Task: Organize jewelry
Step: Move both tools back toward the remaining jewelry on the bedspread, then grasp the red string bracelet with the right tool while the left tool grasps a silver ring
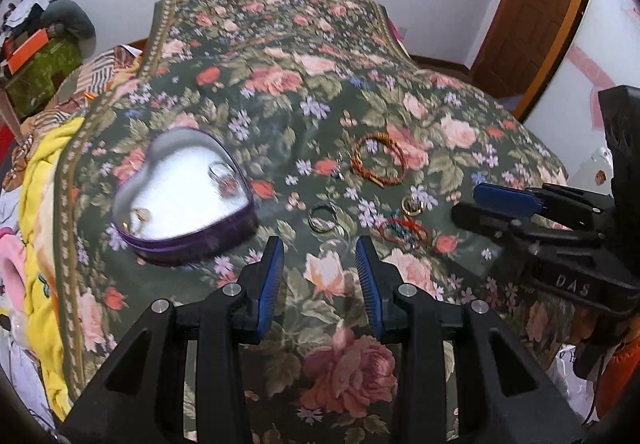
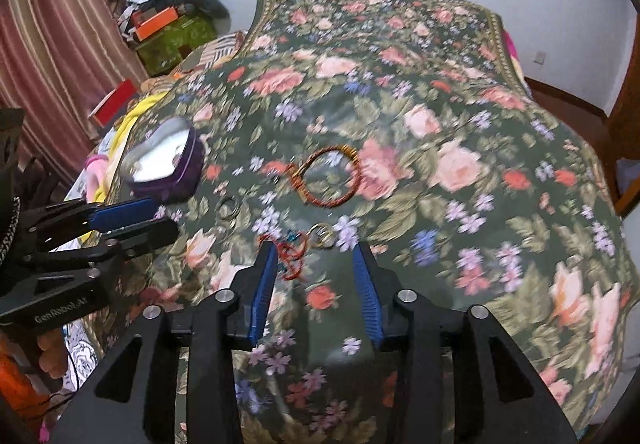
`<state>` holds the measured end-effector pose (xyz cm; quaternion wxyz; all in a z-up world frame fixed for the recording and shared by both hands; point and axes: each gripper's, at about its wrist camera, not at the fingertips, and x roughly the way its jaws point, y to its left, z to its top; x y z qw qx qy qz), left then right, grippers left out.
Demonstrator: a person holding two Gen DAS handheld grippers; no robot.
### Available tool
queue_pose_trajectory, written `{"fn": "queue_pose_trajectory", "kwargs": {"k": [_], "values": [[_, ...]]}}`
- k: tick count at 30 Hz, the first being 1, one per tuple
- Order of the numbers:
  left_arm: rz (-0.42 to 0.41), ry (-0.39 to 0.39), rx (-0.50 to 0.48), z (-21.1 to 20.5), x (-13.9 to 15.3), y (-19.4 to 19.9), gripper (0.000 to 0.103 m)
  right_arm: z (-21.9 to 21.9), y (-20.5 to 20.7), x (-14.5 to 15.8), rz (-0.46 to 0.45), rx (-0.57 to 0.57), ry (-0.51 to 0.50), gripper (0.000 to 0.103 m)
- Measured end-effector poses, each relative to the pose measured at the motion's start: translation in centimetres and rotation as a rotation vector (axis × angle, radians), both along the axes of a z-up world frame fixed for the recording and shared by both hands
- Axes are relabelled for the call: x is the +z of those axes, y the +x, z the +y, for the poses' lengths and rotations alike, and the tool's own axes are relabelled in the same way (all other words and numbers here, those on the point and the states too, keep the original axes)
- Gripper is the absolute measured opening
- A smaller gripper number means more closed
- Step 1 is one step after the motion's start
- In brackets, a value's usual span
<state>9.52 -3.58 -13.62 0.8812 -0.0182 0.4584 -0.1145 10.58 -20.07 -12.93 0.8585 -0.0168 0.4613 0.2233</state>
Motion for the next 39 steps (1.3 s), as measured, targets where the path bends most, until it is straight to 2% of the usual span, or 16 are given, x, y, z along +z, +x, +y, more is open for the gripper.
{"fn": "queue_pose_trajectory", "kwargs": {"k": [10,19,22,24,25,26,39], "values": [[0.061,-0.015,-0.007,-0.2,-2.3,0.3,0.036,1.2,0.7,-2.7,0.098,0.048,0.002,0.037],[0.073,-0.03,-0.005,0.2,-3.0,0.5,0.036,2.5,1.3,-3.4,0.107,0.067,0.023,0.037],[0.072,-0.03,-0.009,0.2,-3.1,0.7,0.036,3.2,1.1,-3.3,0.072,0.08,-0.027,0.031],[0.073,-0.03,-0.01,0.2,-3.1,0.8,0.036,3.3,1.0,-3.4,0.058,0.078,-0.041,0.021],[0.073,-0.03,-0.011,0.1,-3.2,0.9,0.036,3.1,1.1,-3.5,0.058,0.076,-0.038,0.012],[0.074,-0.031,-0.011,0.2,-3.2,0.9,0.036,3.0,1.2,-3.5,0.06,0.068,-0.034,0.009],[0.076,-0.04,-0.031,-0.7,-3.6,3.1,0.036,1.3,1.4,-2.3,0.043,0.006,0.045,0.007]]}}
